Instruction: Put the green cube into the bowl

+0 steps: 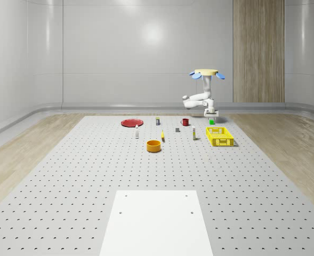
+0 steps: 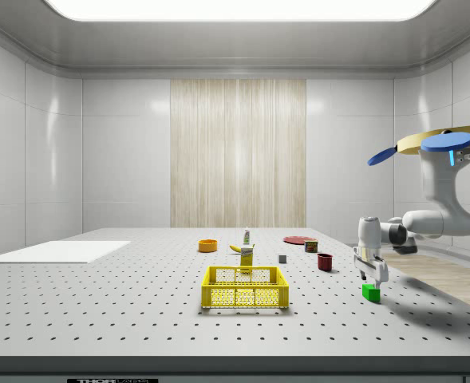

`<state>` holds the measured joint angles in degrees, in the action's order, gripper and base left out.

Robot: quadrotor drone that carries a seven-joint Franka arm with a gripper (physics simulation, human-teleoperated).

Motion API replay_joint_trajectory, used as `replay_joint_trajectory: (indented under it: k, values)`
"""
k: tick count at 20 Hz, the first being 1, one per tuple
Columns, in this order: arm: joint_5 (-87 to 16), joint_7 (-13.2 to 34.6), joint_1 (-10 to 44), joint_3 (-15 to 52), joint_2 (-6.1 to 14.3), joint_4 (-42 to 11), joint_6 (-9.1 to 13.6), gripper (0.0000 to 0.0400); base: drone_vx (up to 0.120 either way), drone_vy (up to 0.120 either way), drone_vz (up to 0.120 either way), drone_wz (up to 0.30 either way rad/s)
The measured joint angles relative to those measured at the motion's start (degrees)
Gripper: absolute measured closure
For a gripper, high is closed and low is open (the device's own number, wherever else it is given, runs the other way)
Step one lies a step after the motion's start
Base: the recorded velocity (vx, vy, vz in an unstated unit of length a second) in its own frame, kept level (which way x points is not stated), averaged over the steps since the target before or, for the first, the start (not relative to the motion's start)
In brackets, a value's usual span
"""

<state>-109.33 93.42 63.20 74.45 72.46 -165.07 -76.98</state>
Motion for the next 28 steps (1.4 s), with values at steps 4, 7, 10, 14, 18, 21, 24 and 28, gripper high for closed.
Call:
replay_joint_trajectory:
  k: [4,7,10,14,18,21,24,28]
  values:
    - [-2.40,-0.28,-0.09,-2.84,1.50,0.57,-2.34,0.0000,0.000,0.000,0.000,0.000]
    - [-4.17,-0.43,-0.02,-4.89,2.44,1.08,-3.96,0.0000,0.000,0.000,0.000,0.000]
    - [-5.21,-0.16,0.42,-6.10,3.01,1.45,-4.96,0.0000,0.000,0.000,0.000,0.000]
    - [-6.29,0.05,0.99,-7.34,3.60,2.04,-6.11,0.0000,0.000,0.000,0.000,0.000]
    - [-6.61,0.26,1.64,-7.72,3.93,2.60,-6.76,0.0042,0.000,0.000,0.000,0.000]
    - [-6.64,0.39,1.94,-7.80,4.19,2.80,-7.13,0.0099,0.000,0.000,0.000,0.000]
    - [-6.58,0.50,2.15,-7.81,4.46,2.92,-7.44,0.0126,0.000,0.000,0.000,0.000]
    - [-6.49,0.72,2.37,-7.77,4.81,3.00,-7.77,0.0134,0.000,0.000,0.000,0.000]
